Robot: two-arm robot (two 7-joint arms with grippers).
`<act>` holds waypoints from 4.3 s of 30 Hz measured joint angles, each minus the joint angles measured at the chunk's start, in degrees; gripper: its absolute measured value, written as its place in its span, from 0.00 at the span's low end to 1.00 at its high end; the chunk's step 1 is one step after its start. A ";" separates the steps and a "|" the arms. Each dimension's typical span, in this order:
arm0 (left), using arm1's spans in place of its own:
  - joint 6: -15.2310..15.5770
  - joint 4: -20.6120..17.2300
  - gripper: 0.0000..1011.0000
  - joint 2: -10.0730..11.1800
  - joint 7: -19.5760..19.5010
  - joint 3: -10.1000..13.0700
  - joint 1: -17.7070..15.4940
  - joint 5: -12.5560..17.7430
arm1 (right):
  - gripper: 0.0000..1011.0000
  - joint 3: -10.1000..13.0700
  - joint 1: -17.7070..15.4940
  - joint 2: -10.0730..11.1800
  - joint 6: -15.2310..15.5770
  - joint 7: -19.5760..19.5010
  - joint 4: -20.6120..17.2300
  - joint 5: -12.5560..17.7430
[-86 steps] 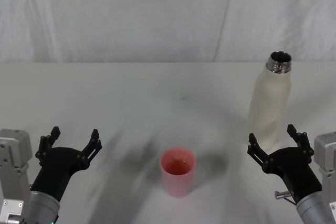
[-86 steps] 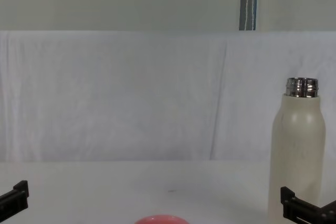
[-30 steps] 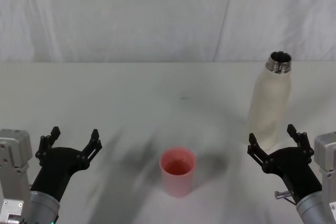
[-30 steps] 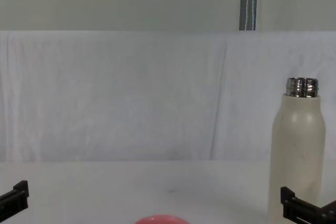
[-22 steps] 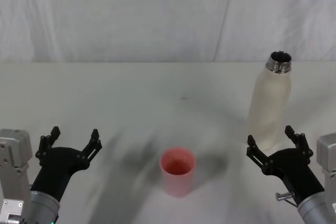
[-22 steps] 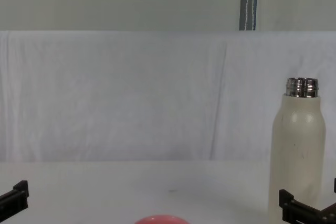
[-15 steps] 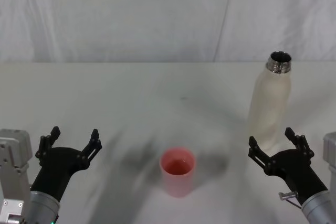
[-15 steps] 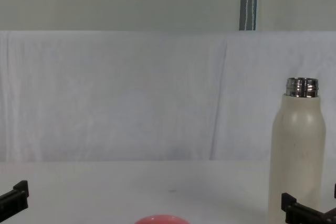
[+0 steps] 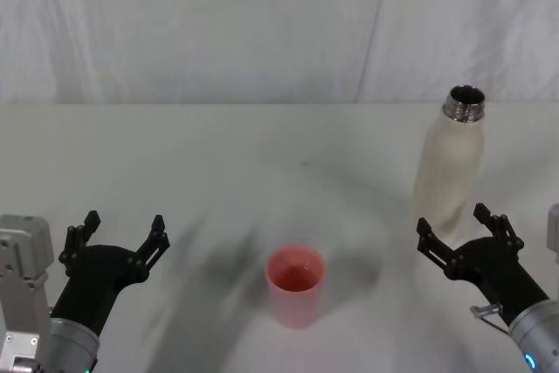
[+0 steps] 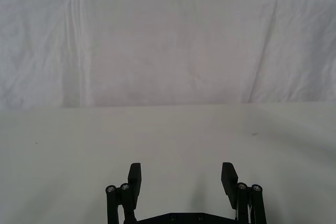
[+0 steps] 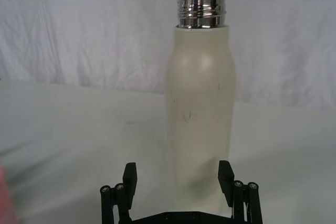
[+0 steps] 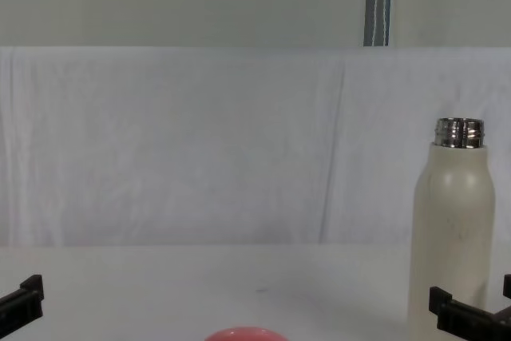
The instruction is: Grasp the thermos with one hand and pour water into the cup lid.
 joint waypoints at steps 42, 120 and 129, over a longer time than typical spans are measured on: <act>0.00 0.00 0.99 0.00 0.00 0.00 0.00 0.00 | 0.99 -0.39 9.35 1.10 1.03 2.48 8.14 4.97; 0.00 0.00 0.99 0.00 0.00 0.00 0.00 0.00 | 0.95 -1.92 14.27 0.18 0.01 2.62 14.73 3.82; 0.00 0.00 0.99 0.00 0.00 0.00 0.00 0.00 | 0.94 -1.91 14.23 0.19 0.05 2.66 14.68 3.85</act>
